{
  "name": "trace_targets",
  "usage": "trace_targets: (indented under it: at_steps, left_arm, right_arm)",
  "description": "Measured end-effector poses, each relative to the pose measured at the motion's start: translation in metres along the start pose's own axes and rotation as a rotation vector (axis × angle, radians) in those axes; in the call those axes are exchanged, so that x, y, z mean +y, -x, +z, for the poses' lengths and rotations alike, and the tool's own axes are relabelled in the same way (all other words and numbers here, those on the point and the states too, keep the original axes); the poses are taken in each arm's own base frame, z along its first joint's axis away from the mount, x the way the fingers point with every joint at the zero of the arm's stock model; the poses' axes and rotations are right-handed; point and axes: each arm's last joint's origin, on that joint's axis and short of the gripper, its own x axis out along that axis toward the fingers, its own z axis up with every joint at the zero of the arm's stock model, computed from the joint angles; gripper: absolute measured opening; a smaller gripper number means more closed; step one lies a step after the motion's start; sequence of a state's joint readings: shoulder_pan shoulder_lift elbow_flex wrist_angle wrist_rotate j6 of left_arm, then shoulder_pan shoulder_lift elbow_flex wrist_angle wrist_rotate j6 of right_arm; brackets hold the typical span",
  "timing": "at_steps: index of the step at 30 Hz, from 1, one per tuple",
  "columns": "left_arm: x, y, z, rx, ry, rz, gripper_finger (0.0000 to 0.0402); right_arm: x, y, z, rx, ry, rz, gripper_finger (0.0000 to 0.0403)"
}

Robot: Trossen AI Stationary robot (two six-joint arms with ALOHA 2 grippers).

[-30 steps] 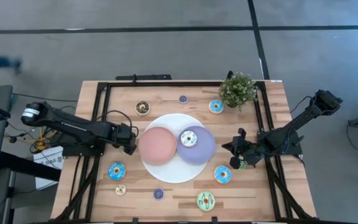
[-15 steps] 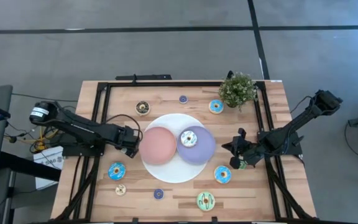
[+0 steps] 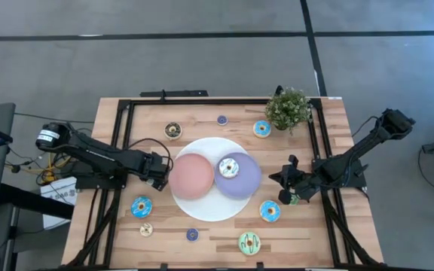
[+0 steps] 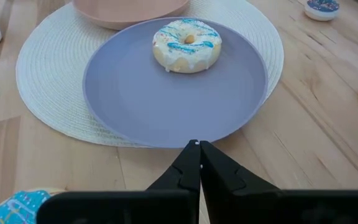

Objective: Pick & Place donuts
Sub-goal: Put the small blue donut on the pink plate

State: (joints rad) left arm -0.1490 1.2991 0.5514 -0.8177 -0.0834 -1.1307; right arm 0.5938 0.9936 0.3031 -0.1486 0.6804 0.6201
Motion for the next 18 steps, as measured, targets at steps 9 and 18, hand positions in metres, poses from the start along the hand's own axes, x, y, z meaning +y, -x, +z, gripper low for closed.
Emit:
trace_targets:
  at_steps: [9,18]
  left_arm:
    - [0.0,0.0001,-0.0004,0.012,0.016,-0.004,0.0276]
    - [-0.0002,0.0001,-0.0009,0.026,0.015,-0.009,0.022]
  right_arm:
    - [0.0,0.0,0.0,0.0,0.0,0.0,0.0001]
    - [0.0,0.0,0.0,0.0,0.0,0.0,0.0001]
